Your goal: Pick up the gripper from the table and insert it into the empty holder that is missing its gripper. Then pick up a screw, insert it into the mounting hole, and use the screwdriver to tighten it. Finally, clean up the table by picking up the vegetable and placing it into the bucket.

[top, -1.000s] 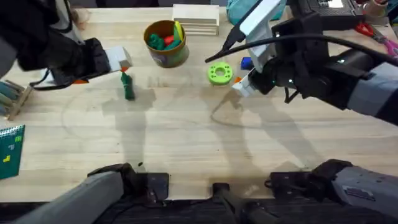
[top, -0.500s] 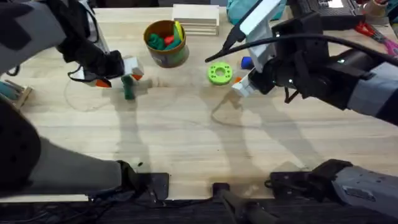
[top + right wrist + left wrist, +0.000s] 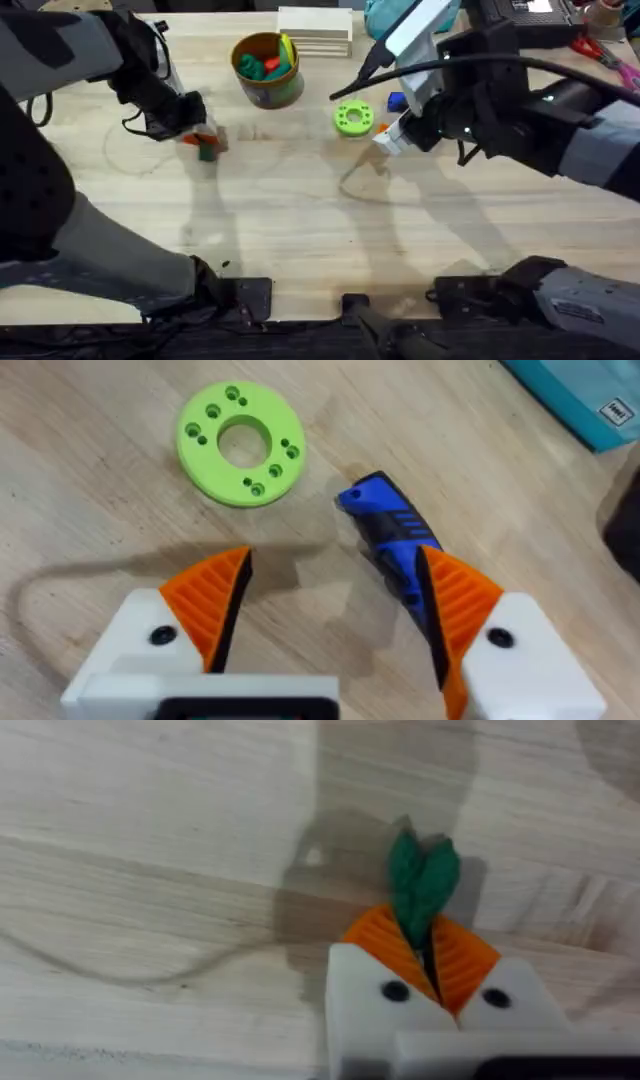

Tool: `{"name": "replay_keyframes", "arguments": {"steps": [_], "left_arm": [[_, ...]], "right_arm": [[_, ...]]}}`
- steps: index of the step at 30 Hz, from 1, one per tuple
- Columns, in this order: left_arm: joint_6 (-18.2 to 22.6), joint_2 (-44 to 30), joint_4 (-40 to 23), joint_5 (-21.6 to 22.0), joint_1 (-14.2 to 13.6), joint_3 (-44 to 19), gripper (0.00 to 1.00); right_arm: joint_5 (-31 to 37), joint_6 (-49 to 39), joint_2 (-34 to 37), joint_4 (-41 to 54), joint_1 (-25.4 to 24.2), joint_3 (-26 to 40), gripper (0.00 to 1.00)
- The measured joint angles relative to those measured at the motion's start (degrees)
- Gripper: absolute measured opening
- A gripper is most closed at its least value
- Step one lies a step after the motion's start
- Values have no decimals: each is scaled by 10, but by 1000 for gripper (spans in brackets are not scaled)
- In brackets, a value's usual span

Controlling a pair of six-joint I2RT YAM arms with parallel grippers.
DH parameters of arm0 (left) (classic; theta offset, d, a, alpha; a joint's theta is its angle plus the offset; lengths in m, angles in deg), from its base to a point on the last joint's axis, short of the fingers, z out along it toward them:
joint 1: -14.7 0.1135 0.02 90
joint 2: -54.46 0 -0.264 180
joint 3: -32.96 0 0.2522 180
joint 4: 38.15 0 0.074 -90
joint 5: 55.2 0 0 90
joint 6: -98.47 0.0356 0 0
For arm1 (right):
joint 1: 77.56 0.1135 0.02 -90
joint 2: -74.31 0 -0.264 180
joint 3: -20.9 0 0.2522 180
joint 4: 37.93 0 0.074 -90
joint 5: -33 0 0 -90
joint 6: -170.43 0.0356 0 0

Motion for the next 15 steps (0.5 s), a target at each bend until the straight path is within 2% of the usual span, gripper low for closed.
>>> {"name": "replay_keyframes", "arguments": {"steps": [4, 8, 12, 15], "left_arm": [[-15, -6, -68, -3, -2, -24, 16], [-21, -6, -158, -3, -11, -99, 15], [-23, -6, -210, -4, -41, -207, 15], [-23, -2, -202, -17, -75, -266, 15]], "right_arm": [[0, 0, 0, 0, 0, 0, 950], [0, 0, 0, 0, 0, 0, 950], [0, 0, 0, 0, 0, 0, 949], [0, 0, 0, 0, 0, 0, 949]]}}
